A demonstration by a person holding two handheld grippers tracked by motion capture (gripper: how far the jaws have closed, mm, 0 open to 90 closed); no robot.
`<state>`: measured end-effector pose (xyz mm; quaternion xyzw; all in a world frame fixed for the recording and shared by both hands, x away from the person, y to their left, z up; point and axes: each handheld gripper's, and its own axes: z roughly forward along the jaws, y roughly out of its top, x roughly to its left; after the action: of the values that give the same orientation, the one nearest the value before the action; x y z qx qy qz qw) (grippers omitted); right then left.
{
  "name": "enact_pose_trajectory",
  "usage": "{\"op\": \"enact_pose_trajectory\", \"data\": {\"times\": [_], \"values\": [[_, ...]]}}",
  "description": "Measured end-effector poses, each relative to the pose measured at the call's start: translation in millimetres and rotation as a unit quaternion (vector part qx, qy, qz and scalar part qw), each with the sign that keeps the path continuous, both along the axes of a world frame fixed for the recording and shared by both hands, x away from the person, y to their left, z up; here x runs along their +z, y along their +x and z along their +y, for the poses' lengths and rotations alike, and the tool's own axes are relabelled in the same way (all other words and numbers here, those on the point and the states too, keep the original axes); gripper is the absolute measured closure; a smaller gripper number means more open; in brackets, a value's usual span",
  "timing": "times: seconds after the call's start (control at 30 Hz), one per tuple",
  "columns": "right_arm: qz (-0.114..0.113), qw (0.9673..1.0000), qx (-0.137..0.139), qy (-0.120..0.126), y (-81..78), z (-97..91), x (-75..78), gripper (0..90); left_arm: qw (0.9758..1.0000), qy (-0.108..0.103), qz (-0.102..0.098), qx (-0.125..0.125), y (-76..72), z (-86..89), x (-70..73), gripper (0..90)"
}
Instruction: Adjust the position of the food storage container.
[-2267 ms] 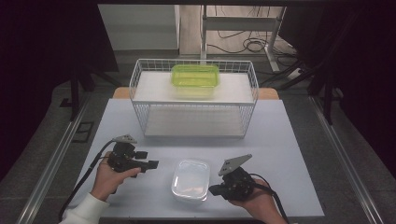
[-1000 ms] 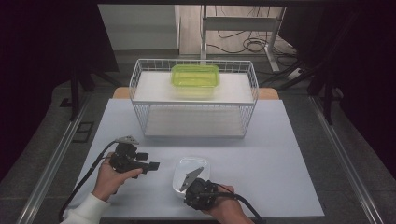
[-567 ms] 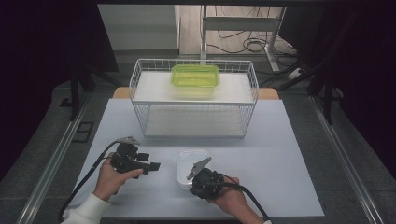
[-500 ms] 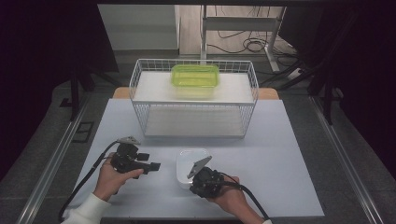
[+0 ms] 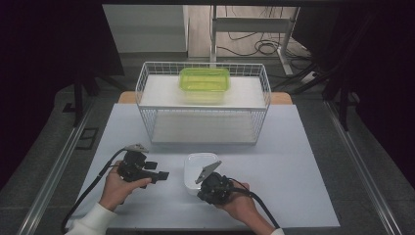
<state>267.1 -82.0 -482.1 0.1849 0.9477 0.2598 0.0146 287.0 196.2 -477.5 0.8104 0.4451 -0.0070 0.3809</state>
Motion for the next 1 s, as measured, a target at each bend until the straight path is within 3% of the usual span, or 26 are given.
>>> {"op": "enact_pose_trajectory", "data": {"times": [0.17, 0.37, 0.43, 0.63, 0.7, 0.77, 0.83, 0.93, 1.0], "values": [[-0.005, 0.9999, -0.001, 0.011, -2.5, -2.9, 5.5, 89.1, 0.9998, -0.010, -0.011, 0.015, -1.3, 1.5, 2.4, 29.5], [-0.005, 0.9970, -0.037, 0.068, -4.7, -27.6, 35.9, 88.6, 0.9972, -0.050, -0.027, 0.048, -6.0, 5.3, 11.0, 29.5], [-0.008, 0.9939, -0.059, 0.093, -0.6, -40.3, 44.0, 80.2, 0.9958, -0.065, -0.035, 0.054, -8.8, 5.9, 13.8, 30.9], [0.026, 0.9749, -0.146, 0.167, 14.2, -75.7, 50.3, 47.7, 0.9921, -0.116, -0.017, 0.045, -13.3, 2.0, 15.4, 31.2], [0.043, 0.9668, -0.165, 0.191, 16.9, -86.4, 46.9, 40.2, 0.9916, -0.122, -0.008, 0.040, -13.5, -0.5, 13.8, 31.1], [0.045, 0.9617, -0.179, 0.202, 18.3, -96.6, 42.0, 33.3, 0.9910, -0.129, -0.001, 0.038, -13.1, -2.2, 12.0, 31.0], [0.050, 0.9554, -0.198, 0.214, 20.8, -105.7, 37.6, 29.9, 0.9896, -0.139, 0.006, 0.036, -12.2, -3.2, 10.7, 31.0], [0.083, 0.9412, -0.212, 0.249, 28.4, -118.5, 31.1, 29.9, 0.9853, -0.165, 0.024, 0.035, -10.7, -3.7, 7.8, 30.9], [0.092, 0.9375, -0.217, 0.256, 31.0, -122.1, 28.3, 29.8, 0.9826, -0.178, 0.037, 0.037, -9.2, -2.8, 4.6, 31.0]]}}
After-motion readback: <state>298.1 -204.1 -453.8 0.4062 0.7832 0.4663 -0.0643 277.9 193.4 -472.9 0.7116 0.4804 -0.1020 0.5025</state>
